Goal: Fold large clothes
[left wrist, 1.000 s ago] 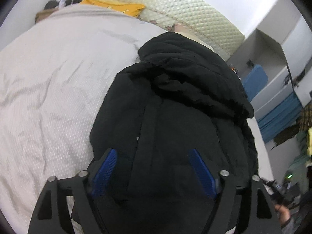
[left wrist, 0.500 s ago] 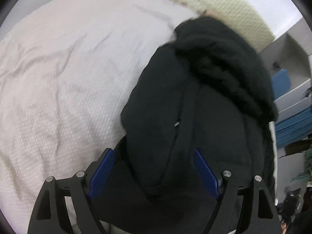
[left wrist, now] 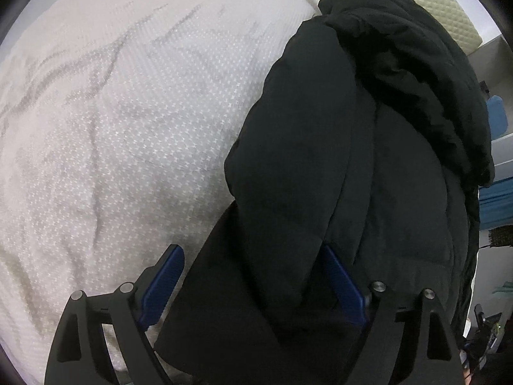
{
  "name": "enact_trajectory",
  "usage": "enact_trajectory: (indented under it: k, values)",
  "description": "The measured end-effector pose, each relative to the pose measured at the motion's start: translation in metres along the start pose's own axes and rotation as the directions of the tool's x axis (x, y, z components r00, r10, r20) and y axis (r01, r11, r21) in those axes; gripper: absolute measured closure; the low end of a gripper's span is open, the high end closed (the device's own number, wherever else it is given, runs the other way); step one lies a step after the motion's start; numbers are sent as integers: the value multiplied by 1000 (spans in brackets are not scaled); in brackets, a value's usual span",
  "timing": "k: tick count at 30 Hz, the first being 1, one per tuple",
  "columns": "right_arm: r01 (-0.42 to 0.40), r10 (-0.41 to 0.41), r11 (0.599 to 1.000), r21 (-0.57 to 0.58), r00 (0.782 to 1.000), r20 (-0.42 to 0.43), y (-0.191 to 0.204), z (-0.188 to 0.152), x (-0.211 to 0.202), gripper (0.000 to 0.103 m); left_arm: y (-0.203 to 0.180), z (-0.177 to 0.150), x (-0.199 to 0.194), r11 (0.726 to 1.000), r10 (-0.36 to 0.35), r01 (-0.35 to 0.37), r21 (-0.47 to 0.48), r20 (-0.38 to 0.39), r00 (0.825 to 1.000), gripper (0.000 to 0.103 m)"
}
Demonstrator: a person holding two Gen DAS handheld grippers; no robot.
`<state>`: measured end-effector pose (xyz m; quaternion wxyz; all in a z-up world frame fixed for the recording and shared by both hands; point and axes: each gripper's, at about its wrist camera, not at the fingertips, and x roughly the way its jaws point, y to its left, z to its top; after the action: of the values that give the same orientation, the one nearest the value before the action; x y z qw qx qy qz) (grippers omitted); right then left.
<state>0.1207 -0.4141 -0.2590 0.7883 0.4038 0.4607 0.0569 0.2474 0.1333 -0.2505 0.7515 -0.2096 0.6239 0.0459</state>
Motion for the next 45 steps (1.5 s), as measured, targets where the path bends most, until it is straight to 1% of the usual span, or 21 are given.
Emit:
enact_trajectory:
  k: [2, 4, 5, 7, 9, 10, 13, 17, 19, 21, 22, 24, 26, 28, 30, 33, 35, 36, 40, 43, 45]
  values:
    - [65, -65, 997, 42, 998, 9, -13, -1, -1, 0, -5, 1, 2, 1000, 3, -3, 1, -4, 1000, 14]
    - [173, -176, 980, 94, 984, 24, -26, -1, -1, 0, -8, 2, 4, 1000, -3, 3, 2, -15, 1000, 14]
    - [199, -202, 974, 112, 979, 25, -31, -1, -2, 0, -10, 2, 6, 1000, -12, 12, 2, -24, 1000, 14]
    - [210, -212, 967, 142, 977, 5, -39, -2, 0, 0, -15, 1, 9, 999, -36, 36, 10, -45, 998, 14]
    - [216, -215, 968, 130, 976, -21, -39, -1, 7, 0, -24, -3, 11, 998, -50, 52, 31, -60, 997, 14]
    - [210, -207, 971, 113, 978, -39, -36, -3, 10, 0, -27, -3, 11, 998, -60, 63, 32, -65, 996, 14]
    - [136, -130, 989, 64, 987, -98, -25, -8, 20, 0, -32, -4, 8, 993, -116, 118, 24, -75, 990, 15]
    - [43, -43, 999, -5, 994, -98, -4, -11, 16, 0, -33, -12, -4, 978, -198, 202, 49, -73, 978, 19]
    - [6, -8, 1000, -23, 997, -77, 1, -12, 9, 0, -42, -19, -9, 953, -286, 293, 73, -93, 954, 19]
    - [-45, 44, 999, -12, 998, -51, 1, -9, 3, 1, -54, -32, -12, 910, -382, 399, 115, -149, 912, 19]
    - [-70, 70, 998, -6, 997, -33, 0, -9, -3, 1, -63, -37, -16, 906, -369, 391, 160, -148, 917, 19]
    - [-100, 100, 995, -2, 995, -13, 3, -12, -9, 2, -76, -43, -17, 918, -311, 336, 212, -143, 940, 19]
    - [-116, 116, 993, -1, 993, -2, 1, -14, -14, 3, -79, -42, -12, 926, -289, 316, 206, -151, 945, 19]
    - [-105, 105, 994, 7, 994, 5, -1, -14, -15, 4, -77, -40, -7, 936, -272, 299, 188, -153, 950, 19]
    - [-60, 60, 998, 3, 998, -1, -4, -20, -19, 10, -74, -36, 0, 937, -277, 303, 175, -155, 948, 19]
    - [-1, 2, 999, -52, 1000, 2, 12, -25, -17, 12, -78, -37, -2, 928, -291, 319, 195, -158, 944, 19]
    - [27, -25, 994, -105, 999, 22, 24, -32, -18, 12, -62, -39, 6, 921, -303, 331, 207, -154, 940, 21]
    - [38, -35, 991, -125, 999, 33, 27, -34, -21, 12, -63, -41, 4, 918, -310, 337, 211, -150, 939, 23]
    - [70, -58, 984, -165, 996, 75, 34, -45, -32, 13, -61, -36, 7, 910, -332, 357, 212, -146, 932, 24]
    - [54, -36, 982, -182, 994, 99, 41, -46, -36, 13, -53, -39, 3, 906, -341, 365, 213, -143, 929, 24]
    - [64, -40, 974, -218, 993, 111, 47, -49, -38, 13, -52, -39, 2, 906, -342, 366, 212, -142, 929, 24]
